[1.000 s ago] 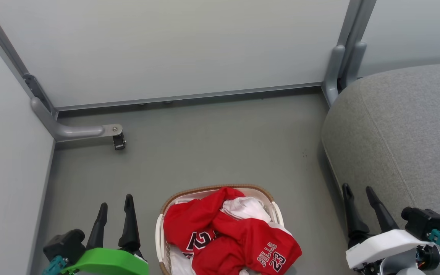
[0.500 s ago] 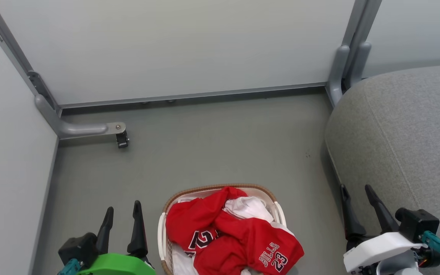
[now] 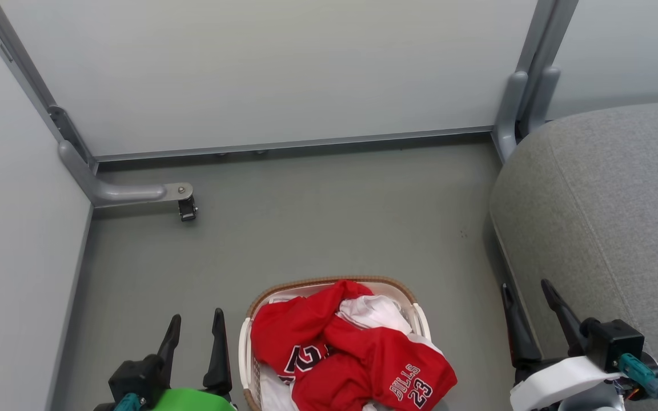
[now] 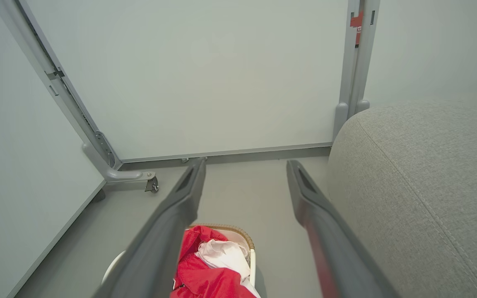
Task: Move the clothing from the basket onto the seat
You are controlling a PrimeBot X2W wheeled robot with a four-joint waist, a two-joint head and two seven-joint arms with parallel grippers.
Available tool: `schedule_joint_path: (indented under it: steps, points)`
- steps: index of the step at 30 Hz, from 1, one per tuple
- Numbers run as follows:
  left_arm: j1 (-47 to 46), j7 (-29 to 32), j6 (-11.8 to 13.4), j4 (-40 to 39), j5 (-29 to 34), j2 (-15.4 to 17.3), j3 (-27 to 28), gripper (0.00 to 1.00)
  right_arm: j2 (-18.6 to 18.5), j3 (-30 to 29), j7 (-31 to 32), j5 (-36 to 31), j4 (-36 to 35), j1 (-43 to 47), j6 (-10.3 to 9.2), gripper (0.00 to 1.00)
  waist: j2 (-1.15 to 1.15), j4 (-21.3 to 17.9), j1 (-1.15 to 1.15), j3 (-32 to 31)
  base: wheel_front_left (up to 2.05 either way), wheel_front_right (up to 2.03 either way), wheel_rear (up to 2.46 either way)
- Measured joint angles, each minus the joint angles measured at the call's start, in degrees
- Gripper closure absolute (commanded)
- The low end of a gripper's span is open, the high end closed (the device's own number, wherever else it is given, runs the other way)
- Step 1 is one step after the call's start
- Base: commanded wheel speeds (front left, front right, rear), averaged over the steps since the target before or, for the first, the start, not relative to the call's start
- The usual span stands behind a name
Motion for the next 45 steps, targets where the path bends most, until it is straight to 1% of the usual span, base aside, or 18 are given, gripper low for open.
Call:
schedule_joint_path:
  steps: [18, 45]
  points:
    - [0.1, -1.8, 0.6, 1.4, 5.4, 0.0, -1.7, 0.00, -0.1, 1.2, -1.8, -6.8, -0.2, 0.1, 0.01, 0.00, 0.00, 0.4, 0.00, -0.1, 0.00, 0.00, 0.00]
    - [0.1, -1.8, 0.6, 2.0, 5.6, 0.1, -2.0, 0.00, -0.1, 1.5, -1.8, -6.8, -0.2, 0.1, 0.01, 0.00, 0.00, 0.1, 0.00, 0.5, 0.00, 0.00, 0.00]
